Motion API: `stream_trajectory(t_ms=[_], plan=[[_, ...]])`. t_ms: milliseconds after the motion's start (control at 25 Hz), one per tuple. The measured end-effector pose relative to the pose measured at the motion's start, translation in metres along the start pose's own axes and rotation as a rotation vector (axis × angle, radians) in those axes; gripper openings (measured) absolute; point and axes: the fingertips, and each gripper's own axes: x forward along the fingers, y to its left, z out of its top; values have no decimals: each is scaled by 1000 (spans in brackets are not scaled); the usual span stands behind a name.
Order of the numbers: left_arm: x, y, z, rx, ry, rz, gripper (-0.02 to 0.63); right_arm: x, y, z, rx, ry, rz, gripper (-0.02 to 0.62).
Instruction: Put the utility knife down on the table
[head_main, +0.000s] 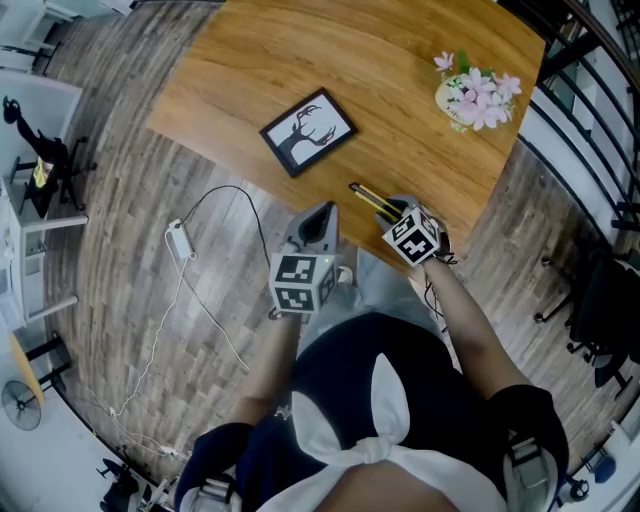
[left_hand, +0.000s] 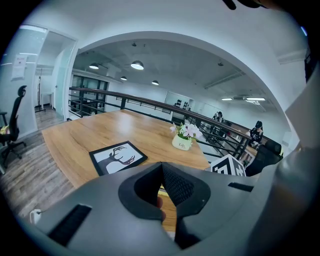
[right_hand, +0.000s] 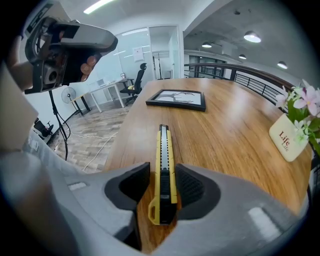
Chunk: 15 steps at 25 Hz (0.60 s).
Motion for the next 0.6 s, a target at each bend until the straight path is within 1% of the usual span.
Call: stream_trajectory(t_ms=[80, 240, 440, 600], plan=[[-2, 0, 1, 1, 0, -2, 17, -3, 0, 2, 17, -9, -12, 169], [-5, -1, 4, 13, -10, -10, 17, -18, -2, 8, 45, -63, -60, 170], [-8, -7, 12, 36, -34, -29, 17, -43, -4, 17, 103, -127, -86, 170], [-12, -12, 18, 56, -51, -44, 17, -59, -1, 26, 154, -191, -83, 170]])
